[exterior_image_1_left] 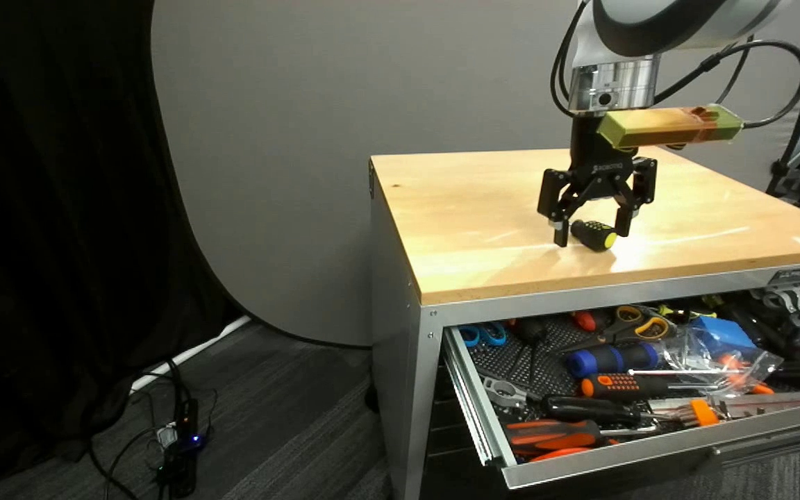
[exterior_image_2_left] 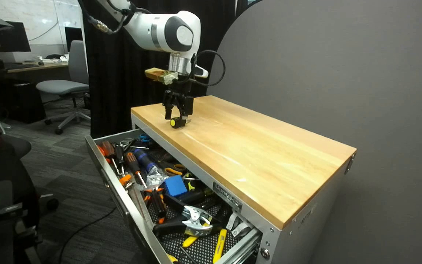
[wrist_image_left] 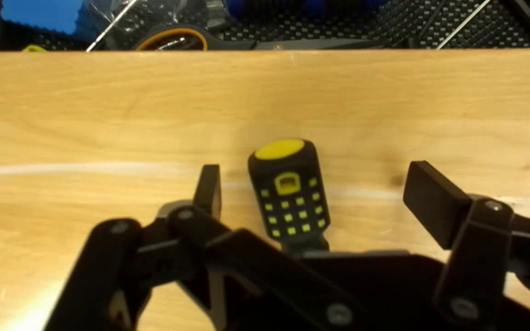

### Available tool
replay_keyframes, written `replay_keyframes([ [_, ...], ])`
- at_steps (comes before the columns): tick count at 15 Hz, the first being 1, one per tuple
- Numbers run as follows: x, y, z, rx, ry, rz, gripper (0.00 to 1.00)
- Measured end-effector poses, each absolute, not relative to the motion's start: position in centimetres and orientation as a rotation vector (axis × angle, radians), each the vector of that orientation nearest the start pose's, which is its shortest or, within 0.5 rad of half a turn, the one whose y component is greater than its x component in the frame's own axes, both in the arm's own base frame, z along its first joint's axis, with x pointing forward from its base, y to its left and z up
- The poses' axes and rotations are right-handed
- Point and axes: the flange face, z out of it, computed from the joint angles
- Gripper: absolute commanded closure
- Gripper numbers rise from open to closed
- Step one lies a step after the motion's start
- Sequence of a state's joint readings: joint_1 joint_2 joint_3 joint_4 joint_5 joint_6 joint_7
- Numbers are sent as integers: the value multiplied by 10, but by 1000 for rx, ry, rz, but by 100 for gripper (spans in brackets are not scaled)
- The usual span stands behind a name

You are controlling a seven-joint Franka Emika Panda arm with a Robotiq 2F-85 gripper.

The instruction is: Put the screwdriver in the topmost drawer and then close the drawer

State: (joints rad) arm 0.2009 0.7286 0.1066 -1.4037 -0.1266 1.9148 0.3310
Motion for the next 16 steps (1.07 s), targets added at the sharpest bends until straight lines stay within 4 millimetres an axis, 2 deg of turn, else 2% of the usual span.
replay_keyframes([
  [4, 689, 197, 263, -3245, -48, 325, 56],
  [8, 694, 186, 261, -3259, -41, 395, 87],
  [10, 694, 181, 259, -3257, -28, 432, 83],
  [12, 693, 172, 258, -3268, -6, 467, 83],
  [16, 676, 130, 259, -3316, 70, 561, 83],
])
